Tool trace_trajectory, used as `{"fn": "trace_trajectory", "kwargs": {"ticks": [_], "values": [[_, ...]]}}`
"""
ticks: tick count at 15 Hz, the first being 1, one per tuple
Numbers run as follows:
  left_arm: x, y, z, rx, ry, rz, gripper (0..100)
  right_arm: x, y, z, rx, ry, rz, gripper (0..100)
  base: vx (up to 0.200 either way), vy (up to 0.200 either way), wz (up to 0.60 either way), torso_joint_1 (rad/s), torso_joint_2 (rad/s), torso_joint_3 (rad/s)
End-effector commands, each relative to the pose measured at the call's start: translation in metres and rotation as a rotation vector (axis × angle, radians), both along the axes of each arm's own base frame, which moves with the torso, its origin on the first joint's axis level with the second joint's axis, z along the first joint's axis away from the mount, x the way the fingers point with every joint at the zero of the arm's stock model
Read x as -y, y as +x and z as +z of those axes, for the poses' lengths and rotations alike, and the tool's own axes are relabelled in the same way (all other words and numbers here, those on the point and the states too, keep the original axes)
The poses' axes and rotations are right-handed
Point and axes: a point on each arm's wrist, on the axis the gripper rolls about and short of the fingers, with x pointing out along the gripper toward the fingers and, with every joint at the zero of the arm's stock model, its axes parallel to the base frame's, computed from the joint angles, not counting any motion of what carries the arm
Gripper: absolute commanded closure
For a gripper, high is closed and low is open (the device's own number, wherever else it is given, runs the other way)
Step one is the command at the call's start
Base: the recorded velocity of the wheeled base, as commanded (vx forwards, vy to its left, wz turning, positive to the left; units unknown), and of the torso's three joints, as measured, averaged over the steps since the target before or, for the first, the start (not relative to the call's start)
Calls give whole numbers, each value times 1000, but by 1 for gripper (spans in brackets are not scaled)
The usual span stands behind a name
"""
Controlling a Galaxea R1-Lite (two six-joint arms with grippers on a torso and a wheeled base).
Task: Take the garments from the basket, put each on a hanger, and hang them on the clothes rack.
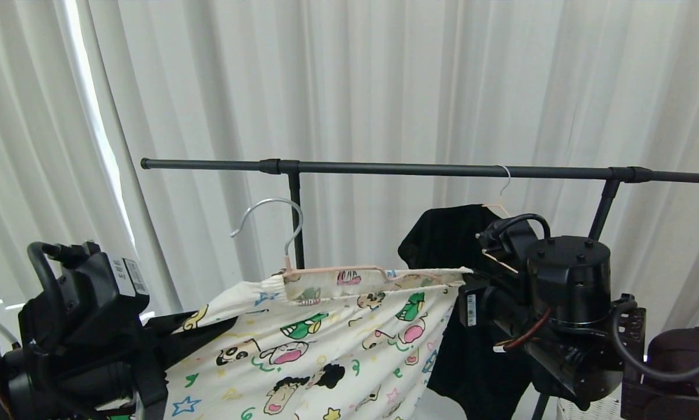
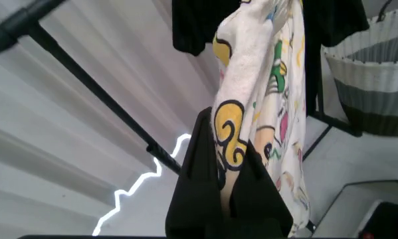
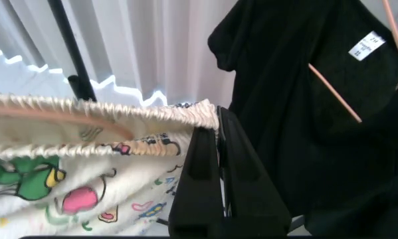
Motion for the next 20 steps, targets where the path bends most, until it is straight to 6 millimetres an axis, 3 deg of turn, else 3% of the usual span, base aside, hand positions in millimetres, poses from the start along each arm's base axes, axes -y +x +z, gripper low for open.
{"fn": "trace_trajectory", "kwargs": {"ticks": [1,4,6,8,14,15,20], "values": [[0,2,-12,-28,49,-8,100,2,-2,8,20,12,9,100,0,0,0,0,0,0],[-4,10,-32,-42,190,16,100,4,-15,29,64,19,146,100,0,0,0,0,0,0],[-1,23,-34,-59,242,96,100,8,-24,36,69,-24,211,100,0,0,0,0,0,0],[1,33,-28,-59,220,123,100,10,-28,39,71,-56,259,100,0,0,0,0,0,0],[8,31,-22,-108,111,145,100,3,-33,35,57,-92,306,100,0,0,0,0,0,0],[8,31,-22,-108,111,145,100,3,-33,35,57,-96,305,0,0,0,0,0,0,0],[11,40,-8,-102,41,174,100,7,-38,42,107,-141,402,0,0,0,0,0,0,0]]}}
